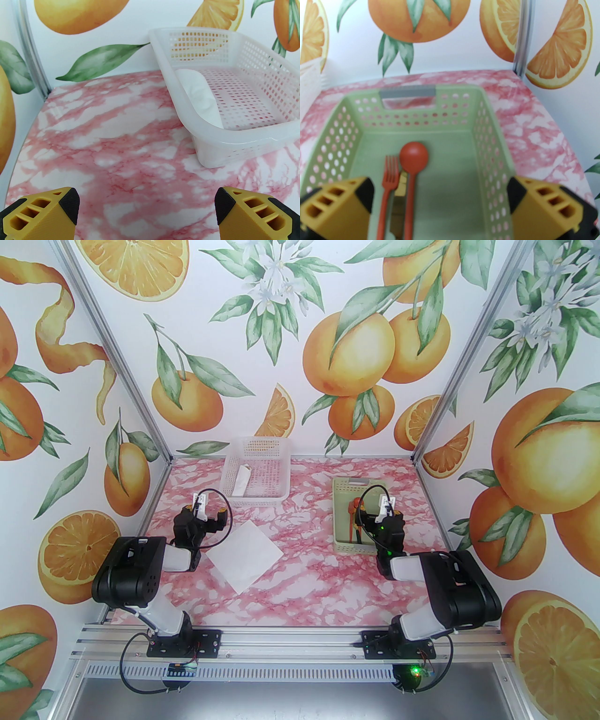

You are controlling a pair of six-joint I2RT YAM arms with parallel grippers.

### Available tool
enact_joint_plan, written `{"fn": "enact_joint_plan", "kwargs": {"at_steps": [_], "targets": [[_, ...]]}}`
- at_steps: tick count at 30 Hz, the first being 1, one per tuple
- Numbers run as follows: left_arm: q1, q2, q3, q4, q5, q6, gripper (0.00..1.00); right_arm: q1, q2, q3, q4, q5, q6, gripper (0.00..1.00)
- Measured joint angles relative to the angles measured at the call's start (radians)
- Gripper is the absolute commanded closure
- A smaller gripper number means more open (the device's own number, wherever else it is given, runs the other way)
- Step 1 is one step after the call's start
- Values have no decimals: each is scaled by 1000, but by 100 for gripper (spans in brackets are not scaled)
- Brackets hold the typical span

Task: Place the utensils on the paper napkin and roll it up

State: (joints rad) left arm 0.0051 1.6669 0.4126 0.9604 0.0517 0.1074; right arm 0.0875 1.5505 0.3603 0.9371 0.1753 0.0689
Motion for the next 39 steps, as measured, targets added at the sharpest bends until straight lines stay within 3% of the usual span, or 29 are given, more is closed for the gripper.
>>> {"fn": "enact_joint_plan", "kwargs": {"at_steps": [29,33,39], "targets": [[-2,-8,-28,52,18,4,0,0,-5,-5,4,-1,0,0],[-2,-108,-101,53,1,3,0,0,-119,-21,-61,0,1,0],[-2,-440,-90,-117,-20,-19,0,0,-384,-10,-228,0,26,0]]}}
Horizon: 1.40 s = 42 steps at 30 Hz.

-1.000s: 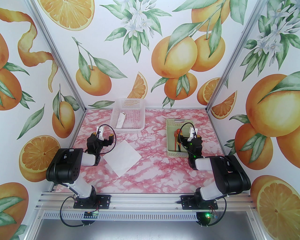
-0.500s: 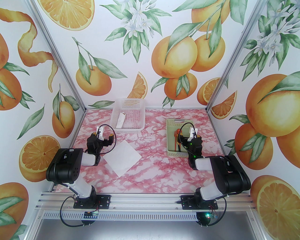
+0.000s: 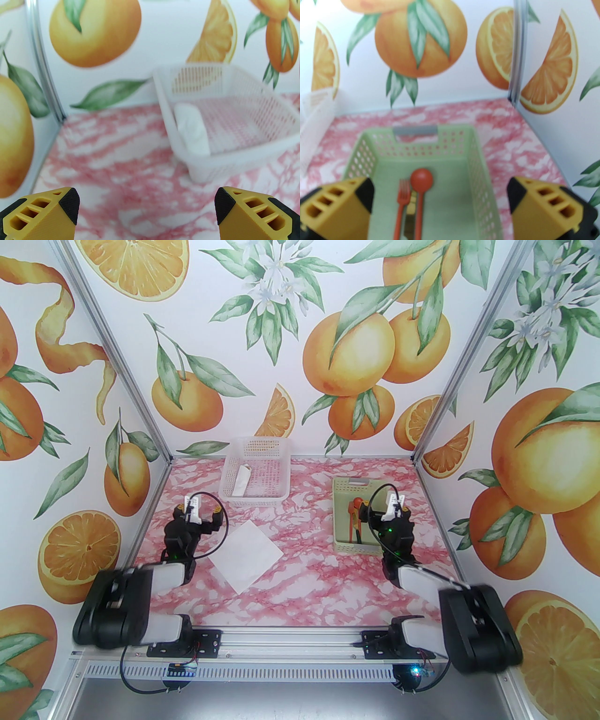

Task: Place the utensils on the paper napkin and roll it up

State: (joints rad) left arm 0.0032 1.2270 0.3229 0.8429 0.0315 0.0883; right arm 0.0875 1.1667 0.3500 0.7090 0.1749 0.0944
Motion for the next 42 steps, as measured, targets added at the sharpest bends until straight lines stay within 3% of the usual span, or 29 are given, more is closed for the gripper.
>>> {"fn": "enact_joint_plan", "kwargs": {"at_steps": [5,11,18,23,29,38,42], "targets": [[-2,-246,120,-325,-23,-117,0,0,-209,40,-258,-15,87,0],[-2,-422,196,-677,-25,-277,0,0,-433,134,-596,-88,205,0],[-2,-467,239,-1030,47,-429,0,0,-557,268,-944,-199,317,0],[-2,-433,240,-1214,119,-465,8,0,-589,303,-1107,-276,386,0],[-2,-313,233,-1254,211,-503,28,0,-589,307,-1220,-311,418,0],[-3,-51,205,-1136,355,-537,55,0,-591,307,-1242,-326,444,0],[-3,10,200,-1093,365,-534,58,0,-591,307,-1241,-326,449,0]]}}
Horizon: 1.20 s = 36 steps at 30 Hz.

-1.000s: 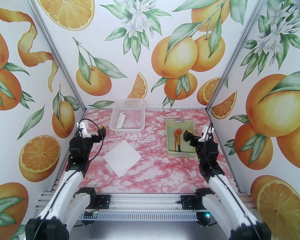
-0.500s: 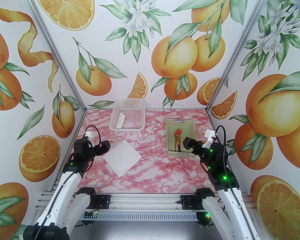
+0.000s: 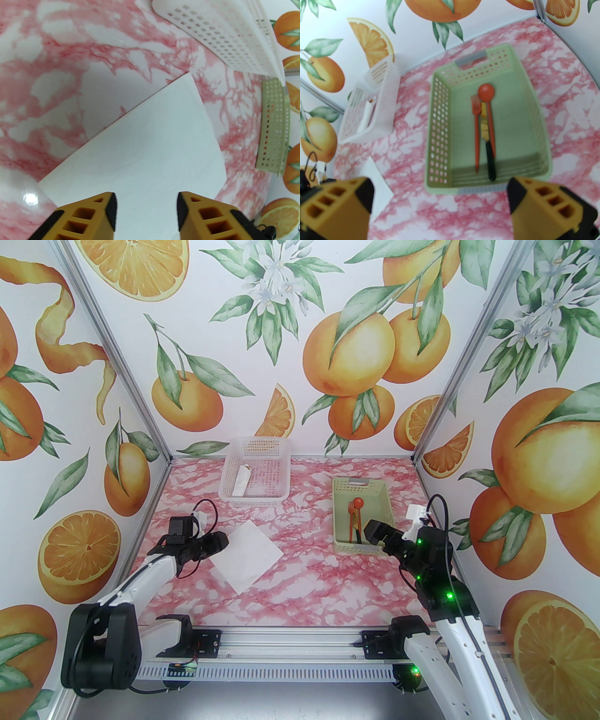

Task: Place the utensils on the paper napkin and roll it up

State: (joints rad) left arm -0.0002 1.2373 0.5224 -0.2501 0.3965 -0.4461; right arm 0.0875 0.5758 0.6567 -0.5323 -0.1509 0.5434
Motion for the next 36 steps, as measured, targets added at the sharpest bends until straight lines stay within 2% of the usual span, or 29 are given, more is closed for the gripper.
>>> {"fn": "enact_joint_plan", "kwargs": {"at_steps": [19,27,36], "targets": [[-29,141,-39,106,15,7,68,0,15,0,0,0,10,0],[-103,156,-62,186,32,-51,69,0,25,0,-1,0,10,0],[-259,129,-140,336,-6,-255,71,0,56,0,-16,0,17,0]]}}
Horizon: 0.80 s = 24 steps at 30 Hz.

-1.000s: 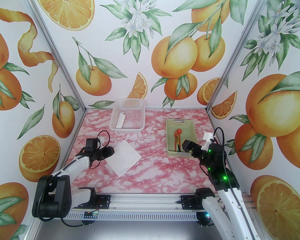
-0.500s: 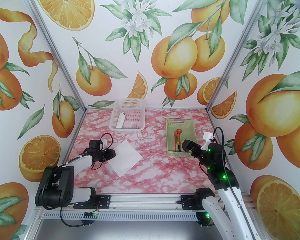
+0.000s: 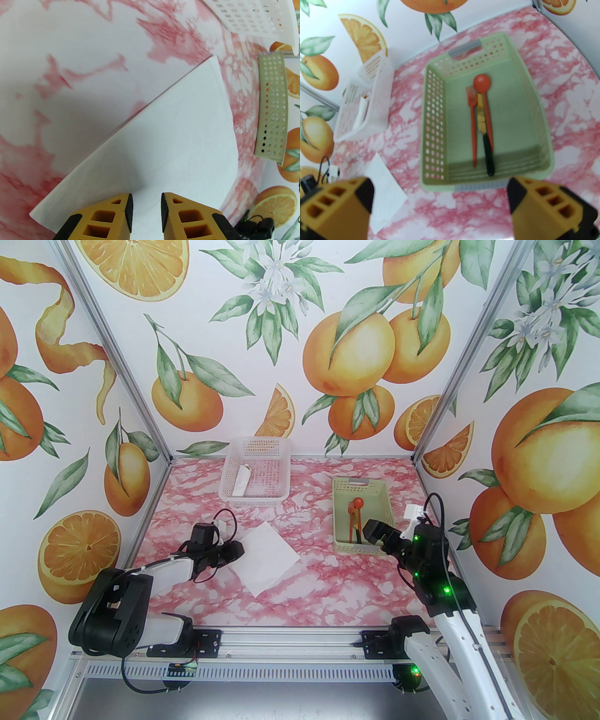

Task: Place the utensils on the paper napkin and roll it up

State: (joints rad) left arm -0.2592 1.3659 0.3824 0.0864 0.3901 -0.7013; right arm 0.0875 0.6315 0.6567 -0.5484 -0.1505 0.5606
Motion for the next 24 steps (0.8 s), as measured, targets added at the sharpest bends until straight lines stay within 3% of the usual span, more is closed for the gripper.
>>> {"fn": "enact_joint_plan", "kwargs": {"at_steps": [7,16,24], "targets": [[-158,-15,-15,41,-87,-143,72,0,35,0,-2,0,0,0],[-242,2,-15,86,-148,-239,72,0,62,0,-12,0,0,0],[-374,110,13,241,-199,-326,71,3,139,28,-46,5,-17,0]]}}
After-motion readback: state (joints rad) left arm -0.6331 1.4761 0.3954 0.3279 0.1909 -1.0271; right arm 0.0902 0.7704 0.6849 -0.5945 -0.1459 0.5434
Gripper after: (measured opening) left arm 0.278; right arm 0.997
